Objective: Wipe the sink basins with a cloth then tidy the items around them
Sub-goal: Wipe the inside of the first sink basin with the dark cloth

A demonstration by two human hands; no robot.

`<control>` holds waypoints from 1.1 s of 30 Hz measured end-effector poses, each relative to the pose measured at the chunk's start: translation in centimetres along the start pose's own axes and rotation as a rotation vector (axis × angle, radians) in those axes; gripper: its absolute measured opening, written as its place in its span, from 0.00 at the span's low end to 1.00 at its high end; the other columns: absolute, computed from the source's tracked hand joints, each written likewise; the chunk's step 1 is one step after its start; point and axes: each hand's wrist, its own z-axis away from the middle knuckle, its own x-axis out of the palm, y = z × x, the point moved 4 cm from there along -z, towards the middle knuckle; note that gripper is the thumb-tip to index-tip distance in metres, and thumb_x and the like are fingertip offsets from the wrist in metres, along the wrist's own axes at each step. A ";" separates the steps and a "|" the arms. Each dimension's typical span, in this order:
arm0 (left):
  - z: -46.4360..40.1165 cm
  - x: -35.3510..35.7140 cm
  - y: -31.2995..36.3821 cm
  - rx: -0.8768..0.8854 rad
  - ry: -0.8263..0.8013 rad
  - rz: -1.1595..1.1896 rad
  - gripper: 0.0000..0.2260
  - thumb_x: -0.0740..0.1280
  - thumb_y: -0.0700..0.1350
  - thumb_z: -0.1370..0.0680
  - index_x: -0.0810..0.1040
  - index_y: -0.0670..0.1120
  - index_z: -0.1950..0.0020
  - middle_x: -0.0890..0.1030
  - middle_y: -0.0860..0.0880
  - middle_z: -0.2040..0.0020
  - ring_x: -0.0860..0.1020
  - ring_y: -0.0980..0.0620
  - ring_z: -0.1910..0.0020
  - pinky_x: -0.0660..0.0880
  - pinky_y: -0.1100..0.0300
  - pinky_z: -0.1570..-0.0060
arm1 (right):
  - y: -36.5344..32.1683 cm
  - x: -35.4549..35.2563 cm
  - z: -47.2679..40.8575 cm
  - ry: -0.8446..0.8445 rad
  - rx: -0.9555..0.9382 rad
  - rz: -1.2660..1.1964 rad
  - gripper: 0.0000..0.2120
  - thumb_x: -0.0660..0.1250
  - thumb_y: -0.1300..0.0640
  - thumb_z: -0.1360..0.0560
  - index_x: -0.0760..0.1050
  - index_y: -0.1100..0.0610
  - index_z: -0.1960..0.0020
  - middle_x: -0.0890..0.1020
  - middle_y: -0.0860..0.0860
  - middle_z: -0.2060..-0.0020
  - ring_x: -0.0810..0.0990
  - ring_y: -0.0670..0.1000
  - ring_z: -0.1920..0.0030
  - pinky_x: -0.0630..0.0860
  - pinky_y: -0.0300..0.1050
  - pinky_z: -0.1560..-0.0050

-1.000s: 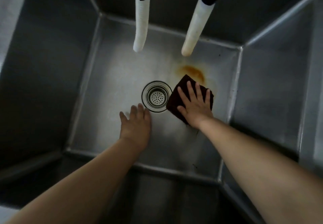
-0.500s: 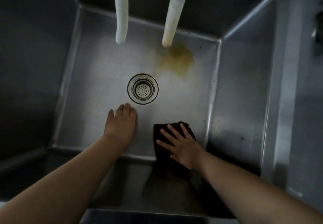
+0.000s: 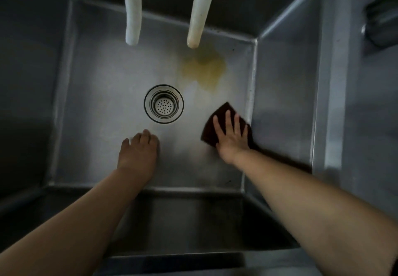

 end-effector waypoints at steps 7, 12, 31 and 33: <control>0.3 -0.3 0.2 0.022 0.011 0.060 0.24 0.60 0.47 0.22 0.61 0.43 0.27 0.60 0.43 0.26 0.62 0.44 0.29 0.61 0.50 0.31 | -3.7 7.0 9.1 -0.517 -0.019 -0.122 0.39 0.55 0.43 0.21 0.31 0.51 0.25 0.27 0.59 0.29 0.30 0.65 0.29 0.41 0.66 0.29; 0.6 -0.5 0.5 0.027 0.000 0.089 0.22 0.59 0.45 0.22 0.62 0.44 0.28 0.61 0.43 0.27 0.63 0.45 0.29 0.61 0.50 0.31 | -3.2 7.0 9.4 -0.619 0.136 -0.250 0.36 0.48 0.37 0.21 0.33 0.53 0.24 0.30 0.58 0.27 0.36 0.65 0.26 0.42 0.58 0.27; -0.6 -0.8 -0.4 0.001 0.109 0.129 0.28 0.64 0.51 0.24 0.62 0.44 0.26 0.62 0.43 0.25 0.63 0.44 0.28 0.61 0.50 0.31 | 1.1 -3.1 -4.7 0.389 0.334 -0.167 0.28 0.48 0.64 0.22 0.45 0.63 0.24 0.48 0.63 0.25 0.45 0.61 0.24 0.39 0.53 0.26; -0.9 -0.4 -0.6 -0.014 0.094 0.160 0.29 0.71 0.48 0.30 0.71 0.40 0.32 0.69 0.40 0.30 0.69 0.40 0.33 0.67 0.45 0.37 | 2.5 -5.5 -5.9 0.378 0.281 -0.019 0.27 0.45 0.63 0.21 0.42 0.62 0.24 0.45 0.61 0.24 0.42 0.59 0.24 0.37 0.51 0.26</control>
